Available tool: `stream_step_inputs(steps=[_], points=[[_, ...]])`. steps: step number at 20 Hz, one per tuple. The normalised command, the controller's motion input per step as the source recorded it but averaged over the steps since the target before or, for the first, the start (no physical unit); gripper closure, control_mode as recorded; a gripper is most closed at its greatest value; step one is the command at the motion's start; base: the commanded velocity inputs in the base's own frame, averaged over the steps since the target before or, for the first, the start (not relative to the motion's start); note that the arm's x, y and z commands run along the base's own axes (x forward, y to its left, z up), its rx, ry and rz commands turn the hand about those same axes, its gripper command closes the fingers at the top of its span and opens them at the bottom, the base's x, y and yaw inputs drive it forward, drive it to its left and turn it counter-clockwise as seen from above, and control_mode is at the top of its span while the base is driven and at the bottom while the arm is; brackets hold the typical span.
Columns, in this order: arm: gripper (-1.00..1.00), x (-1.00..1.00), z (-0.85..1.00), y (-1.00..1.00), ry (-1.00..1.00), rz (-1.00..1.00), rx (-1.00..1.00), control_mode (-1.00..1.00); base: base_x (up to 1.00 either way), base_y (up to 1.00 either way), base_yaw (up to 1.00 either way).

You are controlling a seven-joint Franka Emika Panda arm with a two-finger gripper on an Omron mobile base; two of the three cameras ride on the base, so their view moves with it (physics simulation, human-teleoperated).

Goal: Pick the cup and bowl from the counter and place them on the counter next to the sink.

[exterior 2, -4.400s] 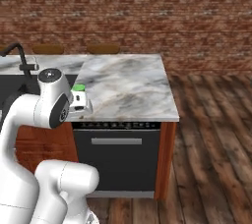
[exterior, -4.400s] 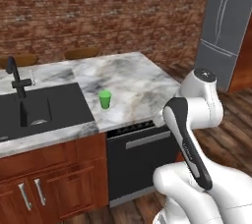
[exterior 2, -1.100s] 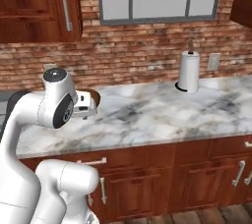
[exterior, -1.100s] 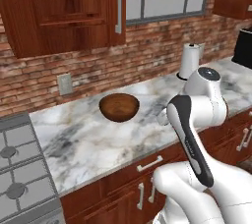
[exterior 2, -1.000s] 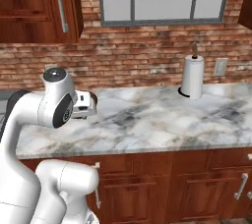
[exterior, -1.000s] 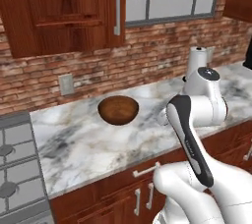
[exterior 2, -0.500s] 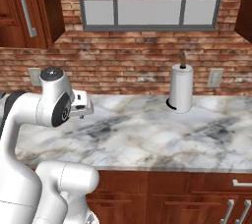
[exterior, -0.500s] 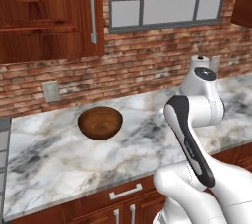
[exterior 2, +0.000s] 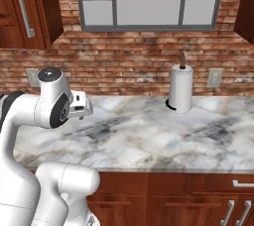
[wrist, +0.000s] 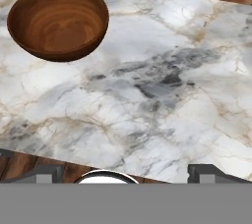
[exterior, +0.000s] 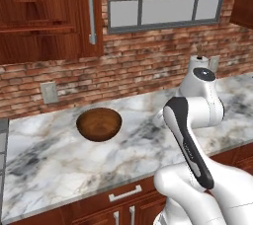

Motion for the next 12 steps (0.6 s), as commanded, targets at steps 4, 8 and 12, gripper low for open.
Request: stream_step_inputs(steps=[4, 8, 12], points=[[-1.0, 0.0, 0.0, 0.0, 0.0, 0.0, 0.0, 1.0, 0.0, 0.0, 0.0], [-1.0, 0.0, 0.0, 0.0, 0.0, 0.0, 0.0, 1.0, 0.0, 0.0, 0.0], [-1.0, 0.0, 0.0, 0.0, 0.0, 0.0, 0.0, 1.0, 0.0, 0.0, 0.0]])
